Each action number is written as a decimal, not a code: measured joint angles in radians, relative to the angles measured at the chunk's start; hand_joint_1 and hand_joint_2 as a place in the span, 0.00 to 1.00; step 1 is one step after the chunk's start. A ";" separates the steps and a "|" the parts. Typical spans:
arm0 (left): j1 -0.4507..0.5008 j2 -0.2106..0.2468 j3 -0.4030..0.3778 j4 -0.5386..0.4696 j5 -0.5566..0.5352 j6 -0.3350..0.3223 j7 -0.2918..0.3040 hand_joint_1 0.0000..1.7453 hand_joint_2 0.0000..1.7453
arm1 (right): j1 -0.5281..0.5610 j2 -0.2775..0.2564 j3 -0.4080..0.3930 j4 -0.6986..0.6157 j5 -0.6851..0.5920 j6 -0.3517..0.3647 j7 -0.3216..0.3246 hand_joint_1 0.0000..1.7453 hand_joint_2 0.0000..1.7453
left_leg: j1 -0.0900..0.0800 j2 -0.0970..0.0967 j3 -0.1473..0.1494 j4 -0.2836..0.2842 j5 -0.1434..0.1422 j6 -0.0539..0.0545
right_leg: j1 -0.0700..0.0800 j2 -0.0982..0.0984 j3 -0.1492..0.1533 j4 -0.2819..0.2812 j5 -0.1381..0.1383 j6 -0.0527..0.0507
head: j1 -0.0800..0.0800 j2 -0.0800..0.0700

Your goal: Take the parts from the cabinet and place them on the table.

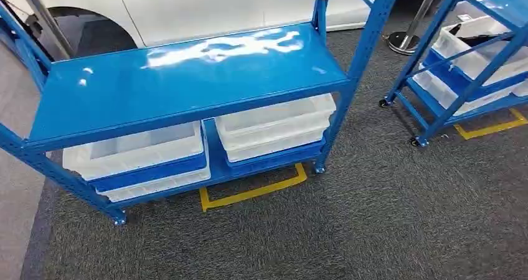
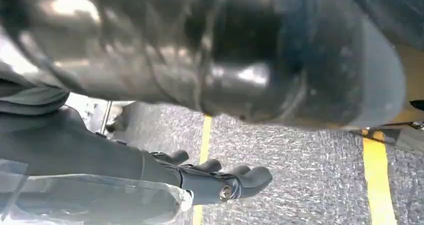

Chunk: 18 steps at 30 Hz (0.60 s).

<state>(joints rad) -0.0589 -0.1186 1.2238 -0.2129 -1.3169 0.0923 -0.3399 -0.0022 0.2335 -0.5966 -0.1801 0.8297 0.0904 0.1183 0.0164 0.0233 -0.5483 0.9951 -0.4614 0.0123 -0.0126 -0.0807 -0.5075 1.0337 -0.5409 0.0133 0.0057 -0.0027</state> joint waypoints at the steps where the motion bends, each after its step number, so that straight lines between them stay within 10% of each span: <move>1: -0.002 0.000 0.000 0.000 0.000 0.000 0.001 0.00 0.00 | 0.001 0.000 0.000 0.000 0.000 0.000 0.000 0.00 0.00 | 0.001 -0.008 -0.001 0.000 0.003 0.008 | -0.001 0.045 -0.023 0.047 -0.037 0.000 | -0.001 0.000; 3: -0.007 0.000 0.000 0.000 0.000 0.000 0.001 0.00 0.00 | 0.003 0.000 0.000 0.000 0.001 0.000 0.000 0.00 0.00 | -0.001 -0.036 -0.006 0.000 0.005 0.011 | 0.000 0.075 -0.106 0.217 -0.122 0.000 | 0.000 0.000; 5: -0.006 0.000 0.000 0.000 0.000 0.000 0.001 0.00 0.00 | 0.004 0.000 0.000 0.000 0.003 0.000 0.000 0.00 0.00 | -0.003 -0.066 -0.006 0.001 0.005 0.012 | 0.000 0.078 -0.159 0.309 -0.132 -0.001 | 0.000 0.000; 9: -0.002 -0.001 0.000 0.000 0.001 0.001 0.002 0.00 0.00 | 0.004 -0.001 0.000 0.000 0.000 -0.005 0.000 0.00 0.00 | -0.003 -0.112 0.003 0.004 0.000 0.009 | 0.001 0.098 -0.056 0.039 0.052 -0.020 | 0.000 0.000; 14: 0.004 -0.003 0.000 0.000 0.006 0.007 0.001 0.00 0.00 | -0.004 -0.002 -0.006 0.000 -0.014 -0.026 -0.010 0.00 0.00 | -0.009 -0.130 -0.009 0.008 -0.006 -0.022 | 0.001 0.108 -0.049 -0.007 0.053 -0.036 | 0.000 0.000; 16: 0.001 -0.007 0.000 0.000 0.006 0.007 0.000 0.00 0.00 | 0.002 -0.001 -0.008 0.000 -0.016 -0.026 -0.010 0.00 0.00 | -0.006 -0.062 -0.030 0.068 -0.053 -0.029 | -0.002 0.094 -0.044 -0.017 0.056 -0.051 | -0.002 0.000; 18: -0.004 -0.007 0.000 0.000 0.006 0.008 0.000 0.00 0.00 | 0.006 -0.001 -0.009 0.000 -0.016 -0.026 -0.010 0.00 0.00 | -0.003 -0.036 -0.100 0.216 -0.133 -0.039 | 0.000 0.081 -0.045 -0.015 0.054 -0.055 | -0.001 0.000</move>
<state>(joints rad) -0.0628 -0.1255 1.2242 -0.2129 -1.3107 0.1003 -0.3399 0.0033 0.2327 -0.6054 -0.1801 0.8133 0.0645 0.1087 0.0135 -0.0127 -0.6479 1.2116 -0.5943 -0.0270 -0.0127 -0.0002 -0.5521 1.0185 -0.4870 -0.0416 0.0042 -0.0027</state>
